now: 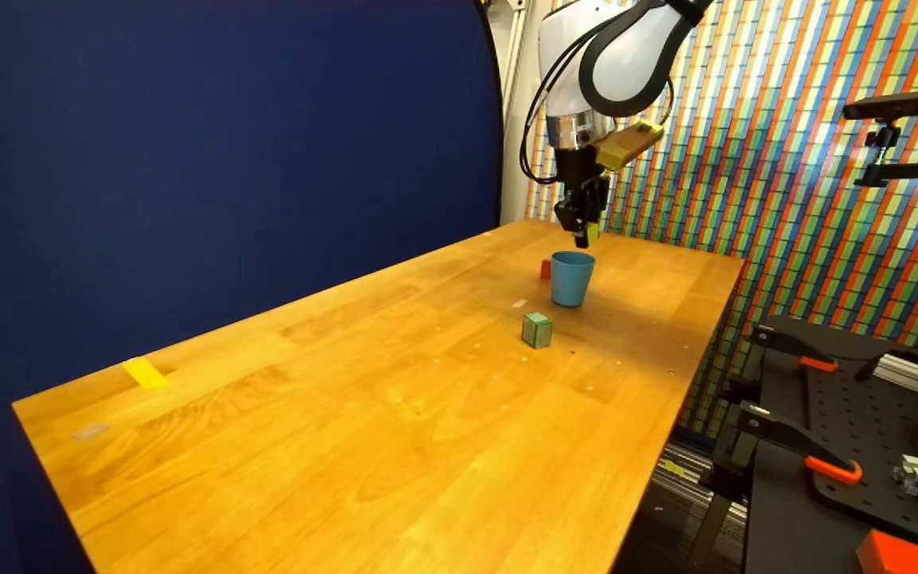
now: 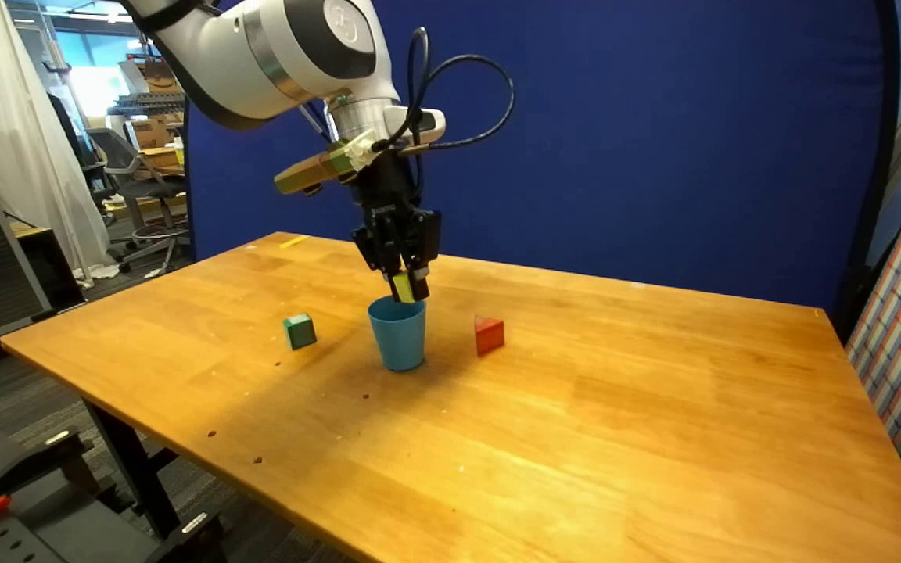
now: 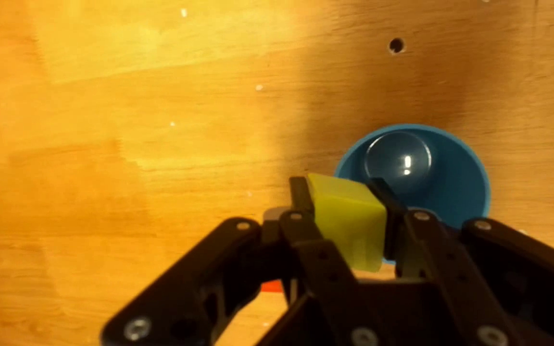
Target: Get the yellow block and place it in the blue cup
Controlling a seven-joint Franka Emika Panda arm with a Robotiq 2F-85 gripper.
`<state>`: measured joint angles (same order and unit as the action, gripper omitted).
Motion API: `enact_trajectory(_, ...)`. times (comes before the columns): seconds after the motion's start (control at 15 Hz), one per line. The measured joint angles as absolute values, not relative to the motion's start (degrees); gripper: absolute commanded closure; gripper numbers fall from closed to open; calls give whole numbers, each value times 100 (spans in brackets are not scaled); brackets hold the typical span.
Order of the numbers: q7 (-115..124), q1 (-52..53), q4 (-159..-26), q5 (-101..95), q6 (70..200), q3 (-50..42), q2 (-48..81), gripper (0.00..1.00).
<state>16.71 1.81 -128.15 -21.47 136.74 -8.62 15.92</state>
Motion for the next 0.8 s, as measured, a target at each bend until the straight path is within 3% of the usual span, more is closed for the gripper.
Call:
enact_trajectory(0.13, 1671, 183, -12815, -2034, 13676, -731, 1644, 79)
enact_trajectory(0.2, 1671, 184, -12815, -1995, 13681, -683, 1664, 41)
enact_trajectory(0.33, 1671, 186, -12815, -1984, 13710, -630, 1693, 34)
enact_trajectory(0.6, 1649, 185, -12815, -1977, 13732, -618, 1701, 4)
enact_trajectory(0.67, 1584, 182, -12815, -1910, 13729, -617, 1700, 22)
enact_trajectory(0.8, 1357, 151, -12815, -1642, 13666, -603, 1689, 7)
